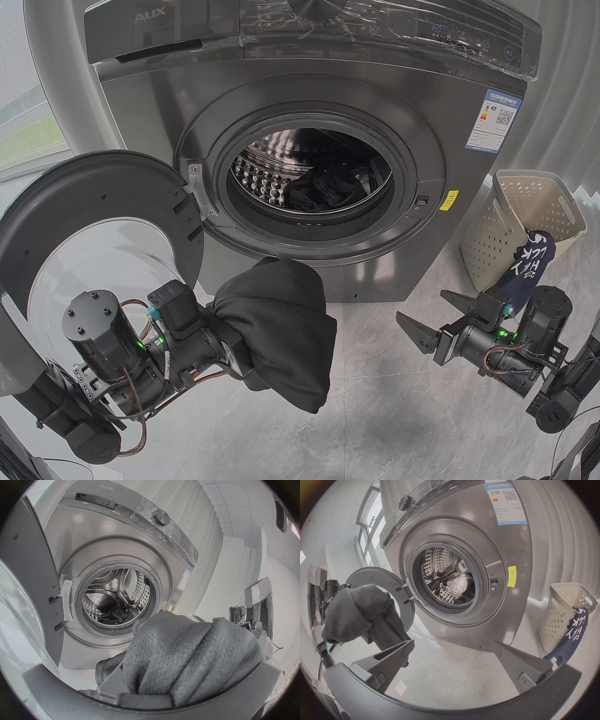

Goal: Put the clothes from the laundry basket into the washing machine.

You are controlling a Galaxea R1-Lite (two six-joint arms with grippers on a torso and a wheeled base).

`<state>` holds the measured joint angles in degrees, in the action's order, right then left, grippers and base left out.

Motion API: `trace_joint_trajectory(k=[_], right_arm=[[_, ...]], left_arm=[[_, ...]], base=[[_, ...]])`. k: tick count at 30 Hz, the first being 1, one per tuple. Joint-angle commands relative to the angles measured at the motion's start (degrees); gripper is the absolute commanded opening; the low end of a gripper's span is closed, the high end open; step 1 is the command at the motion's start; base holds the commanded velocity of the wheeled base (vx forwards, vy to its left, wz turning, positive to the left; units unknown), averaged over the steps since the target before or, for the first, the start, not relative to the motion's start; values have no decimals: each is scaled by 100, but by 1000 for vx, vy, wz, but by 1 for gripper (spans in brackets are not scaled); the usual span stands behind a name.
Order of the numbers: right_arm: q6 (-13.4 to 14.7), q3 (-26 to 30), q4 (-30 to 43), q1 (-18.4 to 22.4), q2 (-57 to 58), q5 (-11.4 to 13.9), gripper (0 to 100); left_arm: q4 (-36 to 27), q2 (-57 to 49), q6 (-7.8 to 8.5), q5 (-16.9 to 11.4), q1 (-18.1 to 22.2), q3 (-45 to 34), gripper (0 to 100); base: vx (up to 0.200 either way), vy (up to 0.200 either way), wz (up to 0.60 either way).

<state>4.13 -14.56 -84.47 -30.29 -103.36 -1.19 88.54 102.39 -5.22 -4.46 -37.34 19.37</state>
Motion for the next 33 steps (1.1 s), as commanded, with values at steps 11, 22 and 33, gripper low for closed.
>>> trace_joint_trajectory(k=[11, 22, 33], right_arm=[[26, -12, -8, -38, -105, -21, 100], [26, 14, 1, -47, -105, -21, 100], [26, 14, 9, -47, -105, -30, 100]], left_arm=[[-3, 44, 179, 7, -45, -12, 0], [-3, 141, 223, 16, -186, -56, 0], [5, 238, 232, 33, -186, -30, 0]], base=[[36, 0, 0], [127, 0, 0], [127, 0, 0]])
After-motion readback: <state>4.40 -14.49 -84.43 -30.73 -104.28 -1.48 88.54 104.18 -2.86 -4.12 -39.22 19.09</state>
